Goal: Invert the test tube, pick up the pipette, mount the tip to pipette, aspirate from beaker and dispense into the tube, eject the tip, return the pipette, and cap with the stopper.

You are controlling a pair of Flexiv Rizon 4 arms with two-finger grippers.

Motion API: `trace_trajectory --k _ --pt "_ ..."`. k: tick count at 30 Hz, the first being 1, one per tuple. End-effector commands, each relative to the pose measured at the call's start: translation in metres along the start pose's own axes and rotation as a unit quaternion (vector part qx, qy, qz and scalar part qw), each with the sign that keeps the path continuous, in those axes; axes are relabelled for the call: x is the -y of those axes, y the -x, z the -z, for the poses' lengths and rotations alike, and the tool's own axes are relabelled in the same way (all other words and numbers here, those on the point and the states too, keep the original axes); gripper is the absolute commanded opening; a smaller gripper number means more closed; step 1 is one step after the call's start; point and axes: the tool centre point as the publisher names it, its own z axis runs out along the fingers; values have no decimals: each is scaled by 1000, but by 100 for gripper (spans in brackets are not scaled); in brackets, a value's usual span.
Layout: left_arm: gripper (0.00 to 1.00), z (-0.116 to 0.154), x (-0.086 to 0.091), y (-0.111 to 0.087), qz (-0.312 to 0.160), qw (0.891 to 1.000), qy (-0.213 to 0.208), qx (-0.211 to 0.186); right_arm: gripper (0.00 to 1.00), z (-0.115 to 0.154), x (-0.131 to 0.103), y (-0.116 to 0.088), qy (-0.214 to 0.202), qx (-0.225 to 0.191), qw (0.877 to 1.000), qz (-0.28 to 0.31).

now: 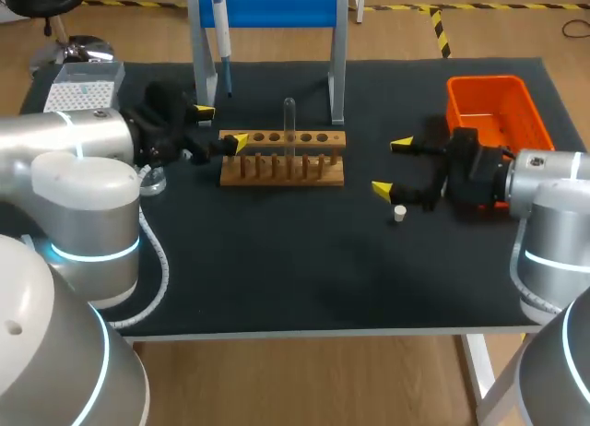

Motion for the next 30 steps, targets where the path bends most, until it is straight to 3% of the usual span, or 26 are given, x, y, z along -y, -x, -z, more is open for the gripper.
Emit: trace_trajectory --k 1,5,14,22,30 --pt "100 0 -2 0 0 1000 -5 0 100 1 0 0 0 0 1000 0" --pt "100 0 -2 0 0 1000 -5 0 100 -3 -2 2 1 -4 1000 3" --pt "100 0 -2 0 0 1000 -5 0 100 -42 -15 18 28 -79 996 14" --pt "100 0 -2 0 0 1000 -5 0 100 -71 -28 28 80 -168 982 29" --pt "100 0 -2 0 0 1000 -5 0 100 -95 -35 33 89 -231 967 53"
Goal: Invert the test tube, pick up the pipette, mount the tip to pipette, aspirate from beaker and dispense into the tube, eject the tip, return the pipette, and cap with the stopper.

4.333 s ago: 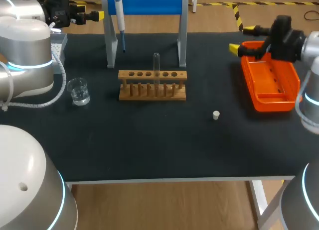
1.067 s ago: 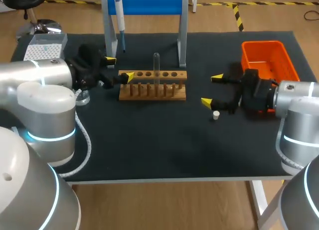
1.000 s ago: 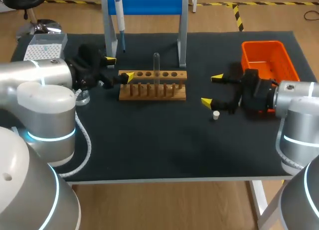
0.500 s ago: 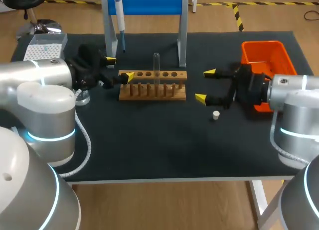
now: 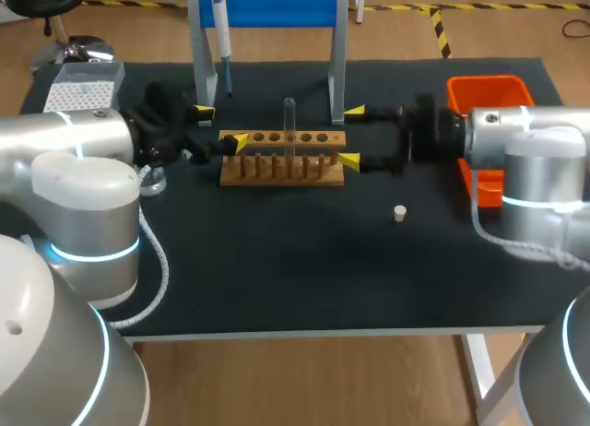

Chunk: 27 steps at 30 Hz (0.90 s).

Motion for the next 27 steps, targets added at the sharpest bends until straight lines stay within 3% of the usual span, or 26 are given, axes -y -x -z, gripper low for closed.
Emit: trace_trajectory --k 1,16,27 --pt "100 0 -2 0 0 1000 -4 0 100 -16 5 15 4 -93 996 -1" --pt "100 0 -2 0 0 1000 -4 0 100 -54 -1 37 45 -142 988 -48" --pt "100 0 -2 0 0 1000 -4 0 100 -76 -1 38 43 -151 986 -54"
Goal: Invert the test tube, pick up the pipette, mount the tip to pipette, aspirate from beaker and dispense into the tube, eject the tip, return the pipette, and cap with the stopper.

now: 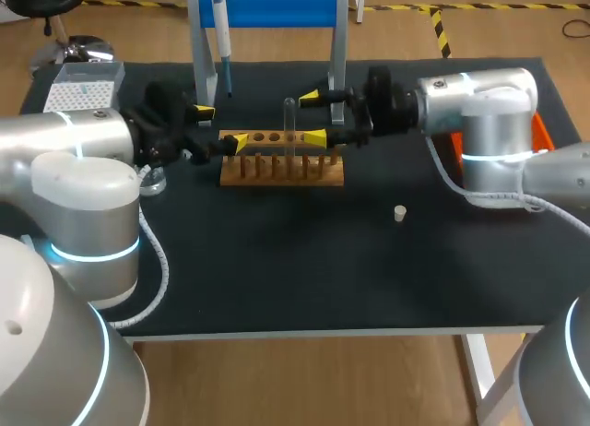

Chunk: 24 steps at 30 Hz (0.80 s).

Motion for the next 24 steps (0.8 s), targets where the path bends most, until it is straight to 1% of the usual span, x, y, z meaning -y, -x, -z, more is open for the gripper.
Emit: trace_trajectory --k 1,8,14,24 --pt "100 0 -2 0 0 1000 -4 0 100 -6 4 7 1 -36 999 -1" --pt "100 0 -2 0 0 1000 -4 0 100 -13 5 11 3 -31 1000 -1" --pt "100 0 -2 0 0 1000 -4 0 100 -21 5 9 6 -28 1000 3" --pt "100 0 -2 0 0 1000 -4 0 100 -26 6 8 9 4 1000 14"
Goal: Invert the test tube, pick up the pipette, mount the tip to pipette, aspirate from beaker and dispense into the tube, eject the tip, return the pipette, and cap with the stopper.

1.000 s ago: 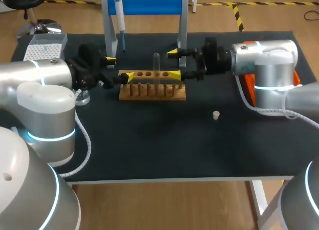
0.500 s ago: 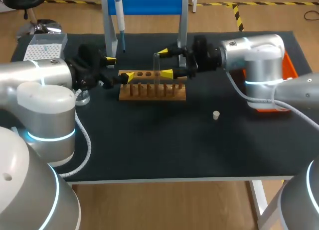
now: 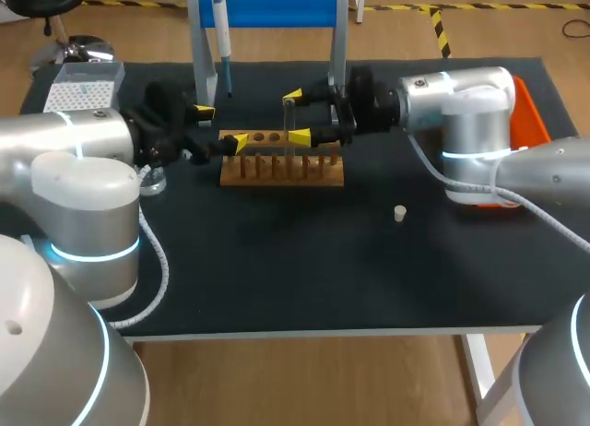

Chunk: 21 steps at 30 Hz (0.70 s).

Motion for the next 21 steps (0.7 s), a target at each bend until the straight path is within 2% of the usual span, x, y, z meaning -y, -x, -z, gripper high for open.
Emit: trace_trajectory --k 1,11,16,18,21 --pt "100 0 -2 0 0 1000 -4 0 100 -2 0 -5 1 12 1000 2" --pt "100 0 -2 0 0 1000 -4 0 100 -5 -1 -6 1 22 1000 4" --pt "100 0 -2 0 0 1000 -4 0 88 -7 -1 -6 2 20 1000 4" --pt "100 0 -2 0 0 1000 -4 0 76 -8 0 -6 1 19 1000 4" --pt "100 0 -2 0 0 1000 -4 0 53 -9 0 -5 2 18 1000 4"
